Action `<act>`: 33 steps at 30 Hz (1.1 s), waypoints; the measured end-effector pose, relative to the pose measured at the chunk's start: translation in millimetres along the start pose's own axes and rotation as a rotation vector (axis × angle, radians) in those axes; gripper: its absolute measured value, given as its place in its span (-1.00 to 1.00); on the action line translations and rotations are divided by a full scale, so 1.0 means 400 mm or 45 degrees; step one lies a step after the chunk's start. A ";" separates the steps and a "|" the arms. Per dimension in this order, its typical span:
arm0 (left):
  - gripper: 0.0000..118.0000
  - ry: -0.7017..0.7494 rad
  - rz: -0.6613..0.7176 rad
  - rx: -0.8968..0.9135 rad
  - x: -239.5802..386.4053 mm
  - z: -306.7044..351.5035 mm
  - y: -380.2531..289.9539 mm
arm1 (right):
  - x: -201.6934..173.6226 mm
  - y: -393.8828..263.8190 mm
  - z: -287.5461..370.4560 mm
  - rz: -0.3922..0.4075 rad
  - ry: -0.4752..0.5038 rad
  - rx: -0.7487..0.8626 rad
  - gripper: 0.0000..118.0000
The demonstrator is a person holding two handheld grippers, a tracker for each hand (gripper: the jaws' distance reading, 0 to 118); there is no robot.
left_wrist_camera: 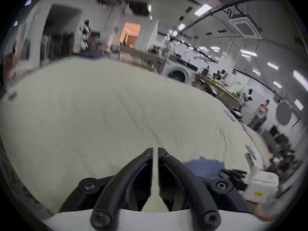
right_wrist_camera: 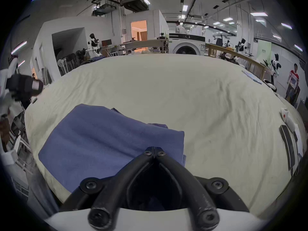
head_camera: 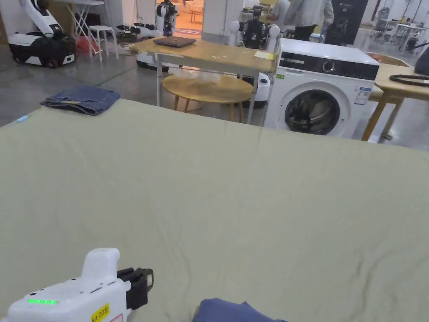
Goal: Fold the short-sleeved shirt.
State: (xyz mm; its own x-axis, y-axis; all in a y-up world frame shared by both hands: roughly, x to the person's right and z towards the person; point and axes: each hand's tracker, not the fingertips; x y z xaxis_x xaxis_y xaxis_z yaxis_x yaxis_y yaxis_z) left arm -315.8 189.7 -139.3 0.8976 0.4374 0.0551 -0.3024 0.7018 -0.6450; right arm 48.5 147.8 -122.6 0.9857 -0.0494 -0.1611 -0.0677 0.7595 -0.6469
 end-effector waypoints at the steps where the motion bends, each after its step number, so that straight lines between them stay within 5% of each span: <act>1: -0.83 -0.064 0.035 -0.070 -0.013 -0.011 -0.004 | -0.001 -0.001 0.000 0.007 -0.001 0.000 -1.00; 6: 0.10 -0.380 0.281 -0.340 -0.063 -0.092 -0.033 | 0.005 -0.027 -0.015 0.035 -0.007 0.013 -1.00; 11: 0.48 -0.532 0.402 -0.499 -0.105 -0.176 -0.067 | 0.014 -0.036 -0.026 0.022 -0.001 0.008 -1.00; 23: 0.44 -0.846 0.497 -0.731 -0.010 -0.326 -0.138 | 0.008 -0.042 -0.028 0.014 0.007 0.002 -1.00; 24: 0.35 -0.847 0.499 -0.730 -0.001 -0.334 -0.140 | 0.009 -0.042 -0.027 0.013 0.009 0.002 -1.00; 26: -0.22 -0.819 0.483 -0.703 0.009 -0.340 -0.147 | 0.009 -0.041 -0.024 0.007 0.009 0.001 -1.00; 27: -0.34 -0.725 0.418 -0.674 0.009 -0.337 -0.145 | 0.007 -0.040 -0.022 0.005 0.010 0.002 -1.00; 33: -0.60 -0.745 0.499 -0.631 -0.010 -0.326 -0.171 | 0.000 -0.047 -0.018 0.051 0.008 0.031 -1.00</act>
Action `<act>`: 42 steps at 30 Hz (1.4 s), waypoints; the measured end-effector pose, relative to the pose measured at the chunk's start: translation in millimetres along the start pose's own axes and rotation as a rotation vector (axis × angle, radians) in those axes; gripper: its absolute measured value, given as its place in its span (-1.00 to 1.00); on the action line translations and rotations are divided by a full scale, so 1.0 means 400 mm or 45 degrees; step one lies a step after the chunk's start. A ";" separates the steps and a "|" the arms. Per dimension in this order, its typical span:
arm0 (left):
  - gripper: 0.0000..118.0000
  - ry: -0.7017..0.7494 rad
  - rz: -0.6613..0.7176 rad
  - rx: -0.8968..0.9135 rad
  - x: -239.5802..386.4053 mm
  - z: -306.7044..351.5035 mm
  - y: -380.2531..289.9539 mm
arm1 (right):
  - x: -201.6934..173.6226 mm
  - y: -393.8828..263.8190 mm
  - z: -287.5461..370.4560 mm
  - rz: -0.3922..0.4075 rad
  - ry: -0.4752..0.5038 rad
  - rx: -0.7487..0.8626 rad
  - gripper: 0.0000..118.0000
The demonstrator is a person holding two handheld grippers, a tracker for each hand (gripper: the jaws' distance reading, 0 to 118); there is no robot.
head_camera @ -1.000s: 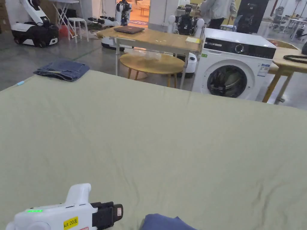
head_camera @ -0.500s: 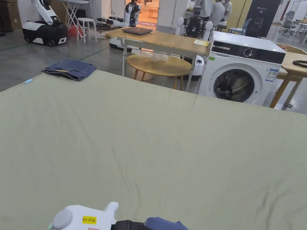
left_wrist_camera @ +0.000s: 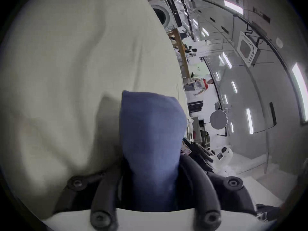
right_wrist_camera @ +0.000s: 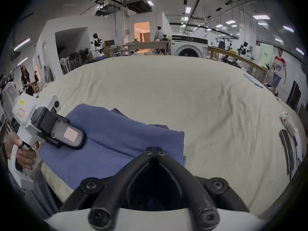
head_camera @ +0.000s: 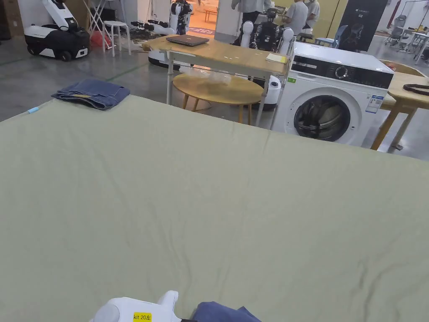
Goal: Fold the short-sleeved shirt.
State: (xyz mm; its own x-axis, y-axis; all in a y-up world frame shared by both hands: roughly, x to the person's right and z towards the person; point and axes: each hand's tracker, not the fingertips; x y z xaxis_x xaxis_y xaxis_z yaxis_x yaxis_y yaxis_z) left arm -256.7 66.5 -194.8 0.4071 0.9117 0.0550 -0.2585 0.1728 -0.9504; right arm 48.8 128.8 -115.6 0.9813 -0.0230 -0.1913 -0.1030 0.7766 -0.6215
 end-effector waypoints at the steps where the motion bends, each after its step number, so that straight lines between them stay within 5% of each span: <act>1: -0.61 0.005 -0.028 0.007 0.006 0.000 -0.002 | -0.005 0.001 -0.001 0.018 -0.011 0.003 -1.00; 10: -0.64 -0.016 -0.074 0.022 0.085 0.095 0.035 | 0.003 0.081 0.055 0.073 -0.086 0.259 -1.00; 17: -0.64 0.076 -0.087 0.097 0.115 0.327 0.103 | 0.013 0.207 0.060 0.056 -0.108 0.484 -1.00; 33: -0.64 0.713 0.039 0.253 0.100 1.070 0.288 | 0.022 0.298 0.028 0.029 -0.138 0.532 -1.00; 42: -0.65 0.938 0.198 0.251 -0.015 1.155 0.306 | 0.033 0.272 0.022 0.003 -0.167 0.474 -1.00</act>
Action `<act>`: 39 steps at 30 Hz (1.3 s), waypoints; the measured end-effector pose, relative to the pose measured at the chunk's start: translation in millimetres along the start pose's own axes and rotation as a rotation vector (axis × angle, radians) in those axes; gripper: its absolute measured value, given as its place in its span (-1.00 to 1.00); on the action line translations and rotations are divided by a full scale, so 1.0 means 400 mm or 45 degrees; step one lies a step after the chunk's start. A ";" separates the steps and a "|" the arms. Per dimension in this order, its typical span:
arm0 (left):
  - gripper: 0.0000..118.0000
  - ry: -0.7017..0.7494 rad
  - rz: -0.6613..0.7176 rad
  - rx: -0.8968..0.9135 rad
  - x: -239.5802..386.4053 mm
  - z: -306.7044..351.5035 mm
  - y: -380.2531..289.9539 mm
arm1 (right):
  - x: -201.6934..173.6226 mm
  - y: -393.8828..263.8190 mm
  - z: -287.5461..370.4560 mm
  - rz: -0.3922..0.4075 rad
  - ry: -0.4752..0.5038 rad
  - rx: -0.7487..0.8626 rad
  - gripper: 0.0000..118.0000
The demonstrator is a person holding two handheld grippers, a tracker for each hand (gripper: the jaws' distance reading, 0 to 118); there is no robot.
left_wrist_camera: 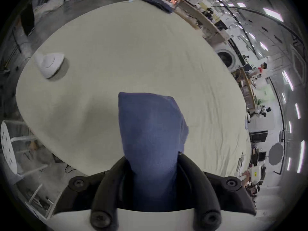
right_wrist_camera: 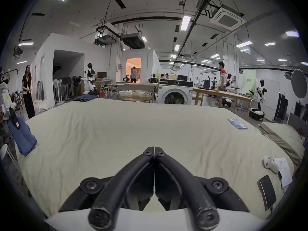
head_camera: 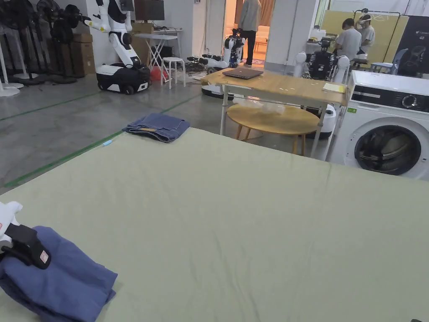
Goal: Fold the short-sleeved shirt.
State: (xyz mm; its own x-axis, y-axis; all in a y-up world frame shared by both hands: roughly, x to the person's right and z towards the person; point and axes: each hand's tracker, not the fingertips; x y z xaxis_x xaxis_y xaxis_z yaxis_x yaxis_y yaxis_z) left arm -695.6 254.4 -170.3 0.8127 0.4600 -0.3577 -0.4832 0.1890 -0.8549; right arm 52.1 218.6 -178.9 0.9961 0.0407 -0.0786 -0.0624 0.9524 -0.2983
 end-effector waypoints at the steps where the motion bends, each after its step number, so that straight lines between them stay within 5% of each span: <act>1: -0.65 0.013 0.000 0.005 -0.005 -0.006 -0.002 | 0.000 -0.003 0.000 -0.001 -0.001 -0.002 -1.00; 4: -0.63 0.050 0.021 0.022 -0.031 -0.026 0.000 | -0.008 0.002 0.006 0.011 -0.003 -0.016 -1.00; 7: -0.29 0.132 0.033 0.041 -0.047 -0.034 0.000 | -0.016 0.001 0.007 0.015 0.007 -0.027 -1.00; 19: -0.23 0.332 -0.079 0.334 -0.026 0.105 0.008 | -0.027 0.000 0.001 0.012 0.037 -0.040 -1.00; 33: -0.23 0.017 -0.459 0.499 0.414 -0.172 -0.187 | 0.016 0.018 -0.004 -0.041 -0.002 -0.034 -1.00; 39: -0.47 -0.013 -0.627 0.711 0.631 -0.315 -0.258 | 0.041 0.042 -0.013 -0.058 -0.025 -0.028 -1.00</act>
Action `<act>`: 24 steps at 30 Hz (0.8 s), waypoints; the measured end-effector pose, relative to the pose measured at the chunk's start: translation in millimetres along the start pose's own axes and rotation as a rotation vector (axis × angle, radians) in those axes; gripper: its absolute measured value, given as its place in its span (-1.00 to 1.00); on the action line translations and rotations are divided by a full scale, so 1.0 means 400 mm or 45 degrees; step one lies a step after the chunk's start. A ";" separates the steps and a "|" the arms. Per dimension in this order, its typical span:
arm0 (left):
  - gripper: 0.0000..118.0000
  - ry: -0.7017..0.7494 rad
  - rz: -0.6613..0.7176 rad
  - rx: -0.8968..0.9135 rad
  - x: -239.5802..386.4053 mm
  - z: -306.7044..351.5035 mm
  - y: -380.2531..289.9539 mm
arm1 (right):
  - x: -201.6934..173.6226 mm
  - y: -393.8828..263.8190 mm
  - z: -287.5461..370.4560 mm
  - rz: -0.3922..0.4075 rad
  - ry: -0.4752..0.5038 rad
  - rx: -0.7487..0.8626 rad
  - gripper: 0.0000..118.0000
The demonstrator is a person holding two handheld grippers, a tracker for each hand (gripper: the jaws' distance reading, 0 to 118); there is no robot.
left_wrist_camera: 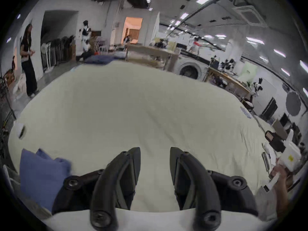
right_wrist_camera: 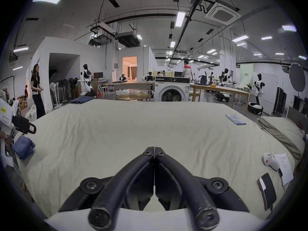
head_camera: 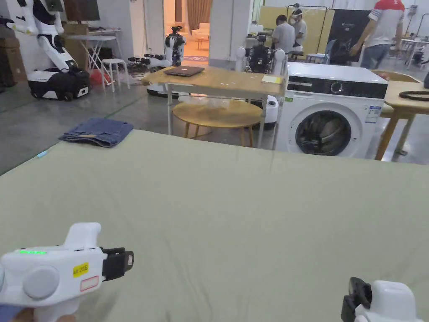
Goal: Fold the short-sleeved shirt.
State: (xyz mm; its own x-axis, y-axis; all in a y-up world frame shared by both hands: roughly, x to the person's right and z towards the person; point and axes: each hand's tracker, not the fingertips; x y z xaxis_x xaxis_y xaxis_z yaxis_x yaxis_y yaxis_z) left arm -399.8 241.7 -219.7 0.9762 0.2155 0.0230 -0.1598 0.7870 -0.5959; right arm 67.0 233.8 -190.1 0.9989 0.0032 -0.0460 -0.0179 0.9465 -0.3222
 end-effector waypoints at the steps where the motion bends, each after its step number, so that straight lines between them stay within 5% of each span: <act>1: -0.50 0.004 -0.031 0.048 0.046 -0.008 0.001 | 0.003 0.007 0.000 0.000 -0.003 0.005 -1.00; 6: -0.63 0.091 -0.164 0.287 0.270 -0.002 -0.023 | 0.018 0.038 0.003 -0.014 -0.022 0.042 -1.00; 12: -0.99 0.152 -0.201 0.439 0.363 -0.011 -0.050 | 0.022 0.046 0.006 -0.029 -0.031 0.080 -1.00; 24: -1.00 0.185 -0.203 0.582 0.388 0.055 -0.068 | 0.026 0.047 0.016 -0.036 -0.059 0.153 -1.00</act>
State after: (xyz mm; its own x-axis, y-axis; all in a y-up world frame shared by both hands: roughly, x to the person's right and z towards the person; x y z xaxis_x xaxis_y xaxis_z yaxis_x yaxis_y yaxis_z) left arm -247.1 266.6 -182.2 0.9988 0.0148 -0.0461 -0.0229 0.9832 -0.1812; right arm 77.5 253.5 -190.6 0.9999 -0.0120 0.0064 0.0131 0.9782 -0.2072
